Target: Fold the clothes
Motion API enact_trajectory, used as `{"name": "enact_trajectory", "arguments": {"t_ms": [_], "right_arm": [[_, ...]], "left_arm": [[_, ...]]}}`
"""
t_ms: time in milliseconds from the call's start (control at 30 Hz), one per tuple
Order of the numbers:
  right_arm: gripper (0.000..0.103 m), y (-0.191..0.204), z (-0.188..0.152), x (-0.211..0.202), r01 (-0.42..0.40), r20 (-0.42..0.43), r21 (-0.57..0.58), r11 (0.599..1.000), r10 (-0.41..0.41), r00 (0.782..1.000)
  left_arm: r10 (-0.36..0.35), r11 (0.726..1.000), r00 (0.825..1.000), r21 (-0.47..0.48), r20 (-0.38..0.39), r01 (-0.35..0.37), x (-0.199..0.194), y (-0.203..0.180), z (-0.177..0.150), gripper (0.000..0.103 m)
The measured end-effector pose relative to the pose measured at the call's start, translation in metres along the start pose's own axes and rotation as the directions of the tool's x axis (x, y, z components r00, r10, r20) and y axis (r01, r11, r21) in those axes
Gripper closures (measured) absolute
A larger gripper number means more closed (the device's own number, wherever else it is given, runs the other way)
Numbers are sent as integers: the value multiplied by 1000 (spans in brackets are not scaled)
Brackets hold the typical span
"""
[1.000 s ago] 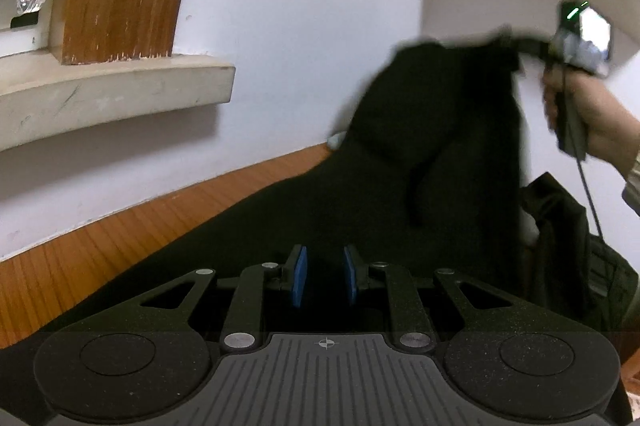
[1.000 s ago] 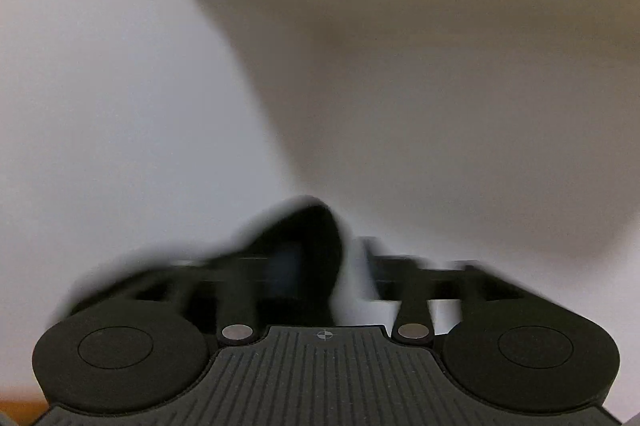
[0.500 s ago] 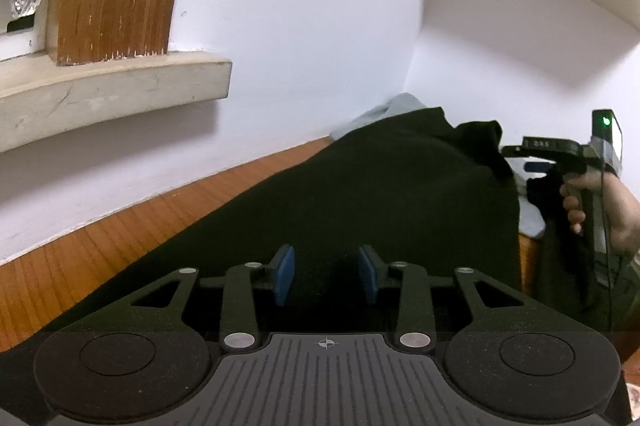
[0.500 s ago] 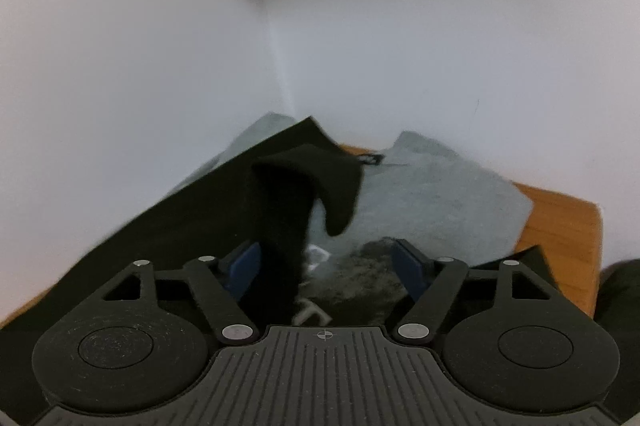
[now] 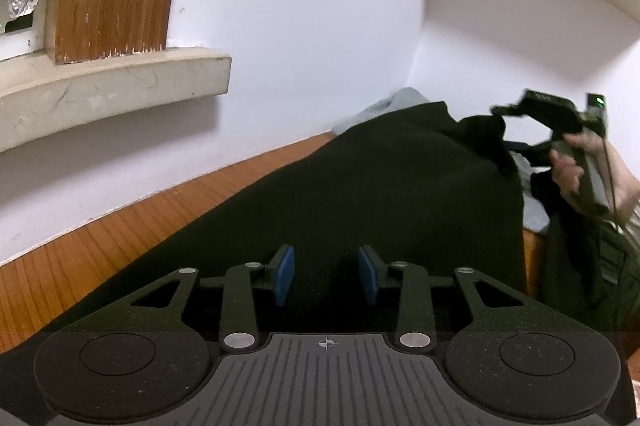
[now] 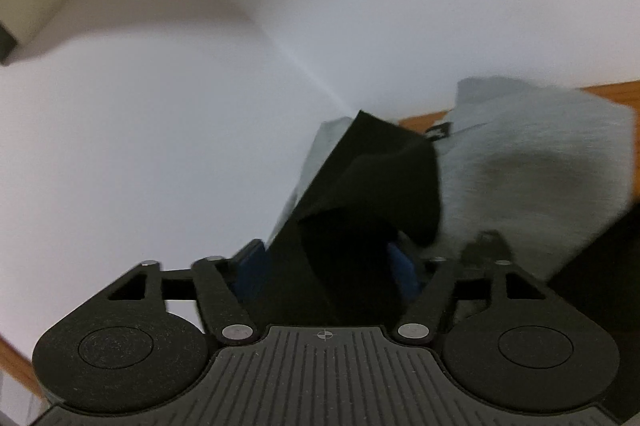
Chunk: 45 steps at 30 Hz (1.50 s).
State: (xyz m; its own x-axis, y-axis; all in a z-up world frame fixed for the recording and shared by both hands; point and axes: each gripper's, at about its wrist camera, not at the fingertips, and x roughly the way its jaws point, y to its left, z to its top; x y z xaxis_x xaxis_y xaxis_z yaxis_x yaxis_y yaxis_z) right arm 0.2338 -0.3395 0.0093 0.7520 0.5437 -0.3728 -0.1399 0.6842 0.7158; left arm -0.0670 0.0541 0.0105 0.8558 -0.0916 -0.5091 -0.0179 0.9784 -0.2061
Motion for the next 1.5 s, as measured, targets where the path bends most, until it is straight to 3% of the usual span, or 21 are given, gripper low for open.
{"name": "enact_trajectory", "arguments": {"t_ms": [67,200,233,300,333,400,467,500,600,633,667,700,767,900,933,1000,1067,1200,1300,1400,1500], "right_arm": [[32,4,8,15,18,-8,3,1000,-18,1000],[34,3,21,39,186,-15,6,983,-186,982],[43,1,25,44,208,-6,8,978,-208,978],[88,9,30,49,244,36,-96,965,-242,970],[96,13,33,51,262,59,-148,954,-256,965],[98,40,33,46,233,144,-329,915,-195,970],[98,67,32,40,212,216,-499,840,-117,969],[98,81,30,29,165,262,-586,793,-7,965],[98,94,33,5,132,342,-658,741,138,930],[93,84,39,14,240,356,-612,754,-8,934],[78,73,44,22,347,362,-564,749,-153,919],[73,63,50,30,451,358,-515,729,-295,886],[73,19,60,43,552,222,-383,740,-507,833],[54,5,52,26,590,298,-385,710,-509,808],[54,10,49,22,581,321,-405,706,-485,814],[54,17,47,24,502,314,-464,730,-395,863],[55,32,38,29,411,257,-540,734,-321,911],[55,61,9,56,266,98,-633,727,-266,959],[55,81,-19,85,165,-19,-676,718,-241,970],[58,94,-38,123,102,-111,-712,695,-255,961],[64,107,-53,153,126,-85,-767,629,-295,952]], "left_arm": [[0,1000,1000,-1,-1,0,0,0,0,64],[-2,1000,1000,-2,-3,2,1,1,0,64],[-2,1000,1000,-3,-2,2,0,1,0,64],[-3,1000,1000,-4,-4,3,1,2,0,64],[-4,1000,1000,-5,-6,4,1,2,0,64],[-9,1000,1000,-8,-11,9,1,2,-1,64],[-4,1000,1000,-9,-5,4,0,2,-1,64],[-1,1000,1000,-11,0,1,-1,2,-2,64],[4,1000,1000,-16,3,-4,-1,3,-2,64],[4,1000,1000,-15,2,-4,-1,2,-2,64],[3,1000,1000,-13,0,-3,0,2,-1,64],[2,1000,1000,-13,-3,-2,0,2,-1,64],[2,1000,1000,-13,-6,-2,0,2,-1,64],[6,1000,1000,-16,-16,-6,2,3,0,64],[7,1000,1000,-17,-17,-7,3,3,0,64],[10,1000,1000,-17,-18,-10,3,3,0,61],[14,1000,1000,-14,-17,-14,3,2,-1,60],[24,1000,1000,-11,-18,-24,3,2,-1,60],[35,999,999,-16,-25,-36,5,2,-1,60],[60,998,997,-16,-40,-61,7,3,-1,60],[84,996,995,-15,-53,-85,1,3,1,60]]}}
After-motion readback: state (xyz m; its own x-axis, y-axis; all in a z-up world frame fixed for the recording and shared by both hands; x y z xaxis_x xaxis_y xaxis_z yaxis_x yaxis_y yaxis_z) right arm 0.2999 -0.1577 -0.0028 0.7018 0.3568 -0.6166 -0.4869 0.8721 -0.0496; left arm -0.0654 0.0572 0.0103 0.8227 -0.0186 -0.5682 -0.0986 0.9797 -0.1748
